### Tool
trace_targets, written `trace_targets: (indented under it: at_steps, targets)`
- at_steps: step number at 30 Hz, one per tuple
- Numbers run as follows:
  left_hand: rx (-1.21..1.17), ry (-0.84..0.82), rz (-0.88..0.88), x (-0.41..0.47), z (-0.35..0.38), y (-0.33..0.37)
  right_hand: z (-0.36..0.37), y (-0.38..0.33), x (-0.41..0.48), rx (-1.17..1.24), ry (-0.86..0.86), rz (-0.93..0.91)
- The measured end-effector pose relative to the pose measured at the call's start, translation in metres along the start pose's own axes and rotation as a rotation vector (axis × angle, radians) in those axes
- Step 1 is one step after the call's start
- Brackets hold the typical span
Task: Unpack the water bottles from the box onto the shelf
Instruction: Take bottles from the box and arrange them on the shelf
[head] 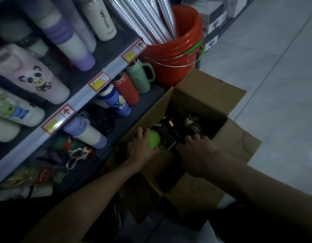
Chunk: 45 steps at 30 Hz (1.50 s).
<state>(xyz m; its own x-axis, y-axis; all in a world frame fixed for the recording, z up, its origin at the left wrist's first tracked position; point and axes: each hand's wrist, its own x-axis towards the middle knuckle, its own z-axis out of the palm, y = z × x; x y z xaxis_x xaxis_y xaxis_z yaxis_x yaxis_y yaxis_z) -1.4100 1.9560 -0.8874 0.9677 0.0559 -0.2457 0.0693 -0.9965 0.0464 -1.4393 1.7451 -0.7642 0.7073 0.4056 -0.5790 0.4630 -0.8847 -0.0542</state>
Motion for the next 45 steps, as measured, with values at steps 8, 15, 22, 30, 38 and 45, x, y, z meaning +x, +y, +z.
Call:
trace_targets:
  at_steps: [8, 15, 22, 30, 38, 45]
  targets:
    - [-0.058, 0.345, 0.116, -0.027, -0.111, -0.019, -0.038, -0.018, 0.017, 0.607, 0.108, 0.048]
    - [-0.269, 0.542, 0.244, -0.058, -0.162, -0.023, -0.086, -0.042, 0.021, 1.848, 0.282, 0.044]
    - [-0.554, 0.573, 0.286, -0.075, -0.148, -0.002, -0.096, -0.042, 0.035, 2.157, 0.273, 0.114]
    - [-1.09, 0.32, 0.171, -0.059, -0.156, -0.007, -0.092, -0.033, 0.053, 2.099, 0.377, 0.206]
    - [-1.847, -0.316, -0.188, -0.05, -0.17, -0.015, -0.102, -0.046, 0.036, 1.952, 0.417, 0.039]
    - [-1.972, -0.468, -0.049, -0.057, -0.182, -0.017, -0.11, -0.046, 0.025, 2.025, 0.288, -0.148]
